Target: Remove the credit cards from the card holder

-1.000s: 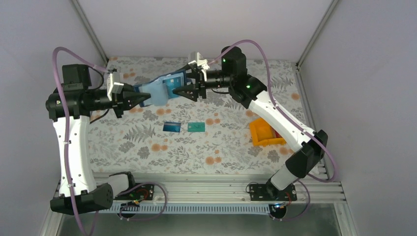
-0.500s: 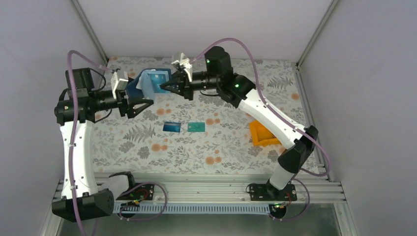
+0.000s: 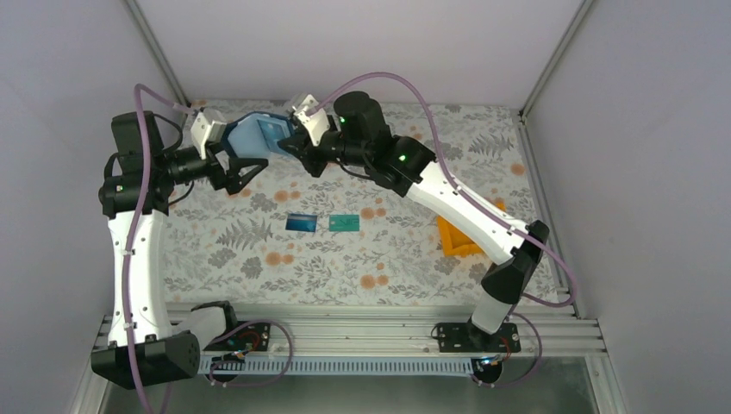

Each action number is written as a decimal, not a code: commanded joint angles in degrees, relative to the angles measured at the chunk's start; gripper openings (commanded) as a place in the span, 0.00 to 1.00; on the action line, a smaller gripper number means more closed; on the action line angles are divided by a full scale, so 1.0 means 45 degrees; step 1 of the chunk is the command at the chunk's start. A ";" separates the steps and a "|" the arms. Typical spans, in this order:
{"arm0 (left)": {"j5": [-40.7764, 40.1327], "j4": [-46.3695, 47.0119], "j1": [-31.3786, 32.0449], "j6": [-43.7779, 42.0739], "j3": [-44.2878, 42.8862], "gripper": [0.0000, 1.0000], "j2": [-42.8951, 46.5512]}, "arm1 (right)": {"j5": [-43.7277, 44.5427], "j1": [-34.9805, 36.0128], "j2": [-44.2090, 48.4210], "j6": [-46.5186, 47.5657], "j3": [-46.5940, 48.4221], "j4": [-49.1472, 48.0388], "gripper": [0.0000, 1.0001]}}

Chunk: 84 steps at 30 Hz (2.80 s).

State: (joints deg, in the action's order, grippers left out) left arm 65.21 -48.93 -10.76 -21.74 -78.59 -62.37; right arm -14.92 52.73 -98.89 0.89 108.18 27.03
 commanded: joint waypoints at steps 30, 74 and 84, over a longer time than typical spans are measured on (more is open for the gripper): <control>0.0997 -0.0675 -0.0069 -0.0677 -0.0305 0.03 0.0175 | -0.5223 -0.1159 0.1072 0.1366 -0.0907 -0.0498 0.58; -0.2466 0.0833 -0.0341 0.1456 -0.0727 0.73 -0.0204 | 0.1167 -0.2490 -0.1165 -0.2935 -0.1939 0.0343 0.04; 0.0356 0.2164 0.0413 0.2695 0.1461 0.43 -0.0251 | -0.2474 -0.1573 -0.1811 -0.2514 -0.0562 -0.0466 0.04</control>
State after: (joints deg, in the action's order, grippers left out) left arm 59.79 -41.71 -10.46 -11.00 -72.99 -64.07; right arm -17.67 44.36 -107.72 -11.09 101.34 28.45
